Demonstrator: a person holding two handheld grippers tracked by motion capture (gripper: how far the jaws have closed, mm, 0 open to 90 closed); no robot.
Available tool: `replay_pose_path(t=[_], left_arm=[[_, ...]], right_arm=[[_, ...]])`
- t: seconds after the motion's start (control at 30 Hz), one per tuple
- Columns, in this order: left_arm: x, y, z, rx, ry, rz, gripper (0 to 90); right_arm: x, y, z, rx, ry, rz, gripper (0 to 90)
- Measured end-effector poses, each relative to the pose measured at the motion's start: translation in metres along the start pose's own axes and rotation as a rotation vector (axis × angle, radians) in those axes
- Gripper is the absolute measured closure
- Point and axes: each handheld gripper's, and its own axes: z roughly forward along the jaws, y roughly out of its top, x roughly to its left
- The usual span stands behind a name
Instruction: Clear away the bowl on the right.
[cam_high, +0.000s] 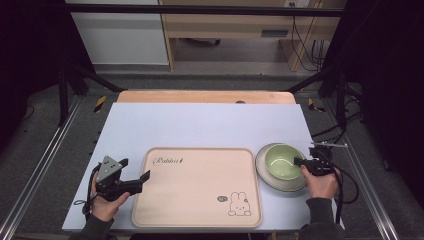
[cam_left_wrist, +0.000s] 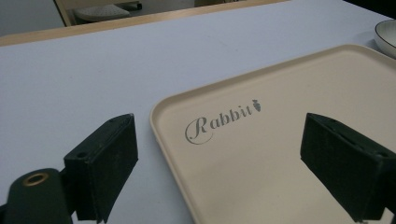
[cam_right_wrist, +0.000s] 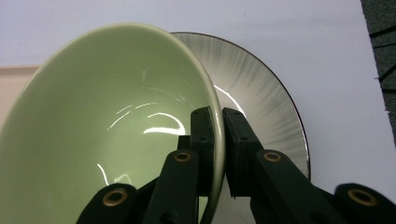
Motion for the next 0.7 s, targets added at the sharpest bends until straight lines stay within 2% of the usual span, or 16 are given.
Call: replay_pose_path(t=[0.37, 0.4, 0.53, 0.6, 0.7], left_arm=[[0.0, 0.0, -0.001, -0.004, -0.001, -0.002, 10.9], [0.0, 0.0, -0.001, -0.004, -0.001, -0.002, 10.9], [0.0, 0.001, -0.001, -0.006, 0.0, -0.001, 10.9], [0.0, 0.001, -0.001, -0.006, -0.001, 0.0, 10.9], [0.0, 0.001, -0.001, -0.006, -0.002, 0.0, 10.9]], right_arm=[[0.004, 0.001, -0.004, 0.007, 0.004, -0.026, 83.2], [0.004, 0.001, -0.005, 0.002, 0.008, -0.046, 83.2], [0.008, 0.003, -0.011, -0.017, 0.038, -0.05, 83.2], [0.01, 0.003, -0.013, -0.027, 0.041, -0.066, 83.2], [0.013, 0.004, -0.016, -0.028, 0.048, -0.065, 83.2]])
